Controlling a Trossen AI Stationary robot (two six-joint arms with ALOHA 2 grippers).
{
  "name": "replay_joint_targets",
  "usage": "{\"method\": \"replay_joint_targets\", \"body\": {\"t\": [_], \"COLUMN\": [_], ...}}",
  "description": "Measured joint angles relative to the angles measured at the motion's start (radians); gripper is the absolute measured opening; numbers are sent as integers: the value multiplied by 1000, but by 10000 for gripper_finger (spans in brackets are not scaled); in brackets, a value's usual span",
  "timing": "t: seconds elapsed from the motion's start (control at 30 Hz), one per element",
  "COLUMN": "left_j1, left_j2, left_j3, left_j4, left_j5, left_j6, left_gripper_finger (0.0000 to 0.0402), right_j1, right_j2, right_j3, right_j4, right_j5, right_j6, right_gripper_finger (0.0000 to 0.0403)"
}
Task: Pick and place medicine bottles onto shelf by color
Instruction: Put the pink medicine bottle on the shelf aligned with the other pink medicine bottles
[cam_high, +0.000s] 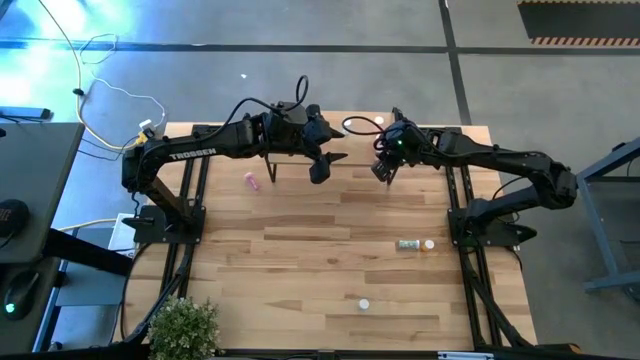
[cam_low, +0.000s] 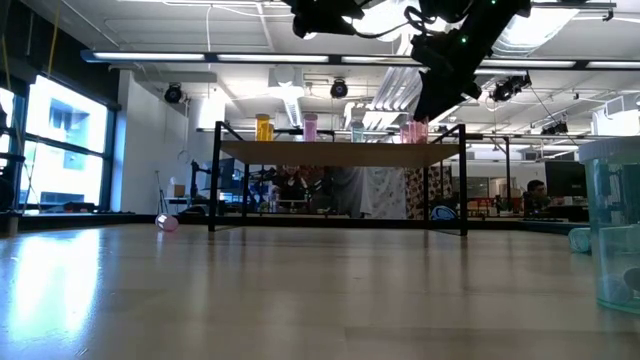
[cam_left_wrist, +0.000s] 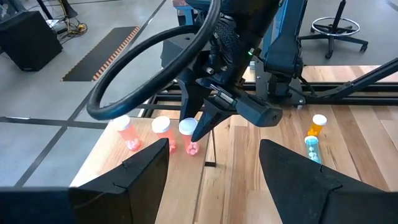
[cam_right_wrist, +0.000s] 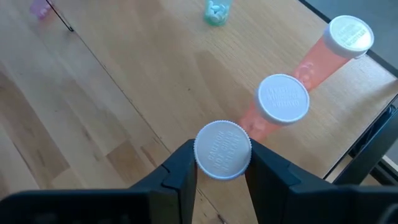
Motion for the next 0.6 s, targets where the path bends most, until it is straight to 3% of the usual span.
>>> {"method": "replay_joint_targets", "body": {"t": [0.37, 0.6], "left_j1": [0, 0], "left_j2": [0, 0], "left_j3": [0, 0], "left_j4": [0, 0], "left_j5": [0, 0], "left_j6": [0, 0], "left_gripper_finger": [241, 241], "right_j1": [1, 1], "right_j2": [0, -1], "right_j3": [-1, -1], "right_j4": [-7, -5], "right_j5": [6, 6], "right_j6": [0, 0], "right_gripper_finger": [151, 156]}}
